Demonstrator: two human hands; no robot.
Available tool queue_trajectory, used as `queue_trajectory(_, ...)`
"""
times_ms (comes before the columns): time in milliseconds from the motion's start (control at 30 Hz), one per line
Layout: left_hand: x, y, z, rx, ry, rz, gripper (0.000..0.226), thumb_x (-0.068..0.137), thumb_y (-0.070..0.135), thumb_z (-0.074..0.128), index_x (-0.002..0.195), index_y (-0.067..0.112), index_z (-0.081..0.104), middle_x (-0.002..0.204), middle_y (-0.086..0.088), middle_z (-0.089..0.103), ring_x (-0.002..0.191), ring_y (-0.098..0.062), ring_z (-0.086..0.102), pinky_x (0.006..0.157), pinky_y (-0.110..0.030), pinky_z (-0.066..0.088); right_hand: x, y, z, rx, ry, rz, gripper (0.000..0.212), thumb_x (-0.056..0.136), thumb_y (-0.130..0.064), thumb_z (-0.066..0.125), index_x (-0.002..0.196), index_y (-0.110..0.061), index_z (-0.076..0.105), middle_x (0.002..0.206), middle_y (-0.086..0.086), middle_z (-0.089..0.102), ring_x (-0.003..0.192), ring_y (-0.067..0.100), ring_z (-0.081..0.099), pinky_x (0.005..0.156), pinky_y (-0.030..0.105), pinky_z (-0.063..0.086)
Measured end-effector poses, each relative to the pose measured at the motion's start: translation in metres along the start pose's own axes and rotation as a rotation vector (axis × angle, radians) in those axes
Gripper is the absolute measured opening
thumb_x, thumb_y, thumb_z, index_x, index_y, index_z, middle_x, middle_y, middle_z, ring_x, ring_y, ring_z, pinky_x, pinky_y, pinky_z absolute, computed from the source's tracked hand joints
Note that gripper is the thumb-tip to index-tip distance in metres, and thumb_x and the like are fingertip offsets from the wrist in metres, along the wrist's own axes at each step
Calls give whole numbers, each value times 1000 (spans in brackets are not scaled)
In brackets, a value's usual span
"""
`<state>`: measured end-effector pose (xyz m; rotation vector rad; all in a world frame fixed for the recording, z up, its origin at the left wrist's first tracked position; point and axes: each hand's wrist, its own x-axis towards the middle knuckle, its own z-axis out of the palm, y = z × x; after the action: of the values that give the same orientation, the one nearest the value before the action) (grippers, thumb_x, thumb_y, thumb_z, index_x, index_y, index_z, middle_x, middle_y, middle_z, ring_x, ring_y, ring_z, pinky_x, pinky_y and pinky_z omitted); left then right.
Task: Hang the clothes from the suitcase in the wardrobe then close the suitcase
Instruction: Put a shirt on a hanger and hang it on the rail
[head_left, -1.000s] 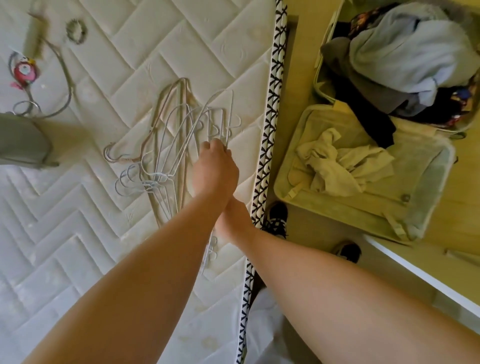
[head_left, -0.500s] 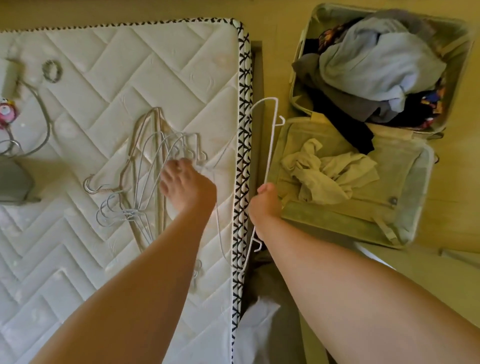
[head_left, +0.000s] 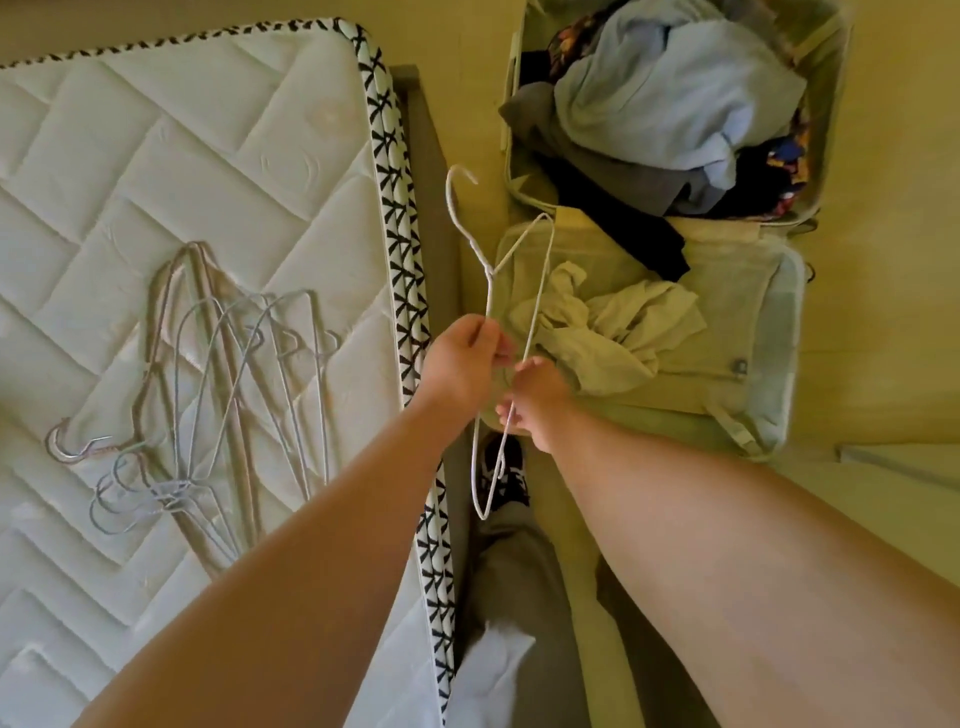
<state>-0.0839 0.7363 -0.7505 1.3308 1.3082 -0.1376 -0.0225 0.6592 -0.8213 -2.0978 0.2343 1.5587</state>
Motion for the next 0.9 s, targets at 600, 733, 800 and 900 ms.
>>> queue_trajectory(600, 135, -67, 97, -73, 70, 4, 39, 108, 33, 40, 75, 22, 57, 92, -13, 73, 91, -33, 71, 78, -31, 54, 238, 111, -50, -1379, -12, -141, 68, 100, -27, 41, 160, -37, 10, 166, 12, -17, 151, 43, -9, 118, 62, 10)
queue_trajectory(733, 133, -82, 94, -98, 91, 27, 37, 109, 30, 39, 79, 18, 57, 79, -3, 68, 75, -20, 68, 68, -19, 53, 249, 104, -50, -1221, 138, -161, 55, 103, -25, 37, 156, -17, 25, 164, 12, 11, 148, 40, 15, 116, 57, 23)
queue_trajectory(800, 124, -81, 90, -106, 76, 28, 35, 109, 29, 38, 83, 18, 57, 82, -4, 67, 73, -18, 65, 62, -17, 51, 239, 94, -57, -1100, 226, -224, 42, 99, -18, 45, 141, -11, 49, 146, 15, 42, 131, 37, 42, 105, 49, 40)
queue_trajectory(900, 107, -65, 83, -112, 55, -58, 32, 109, 32, 36, 93, 15, 58, 81, -4, 65, 63, -19, 59, 52, -26, 51, 208, 78, -80, -774, 371, -277, 26, 94, -9, 55, 119, -6, 59, 125, 16, 56, 108, 34, 59, 86, 39, 50)
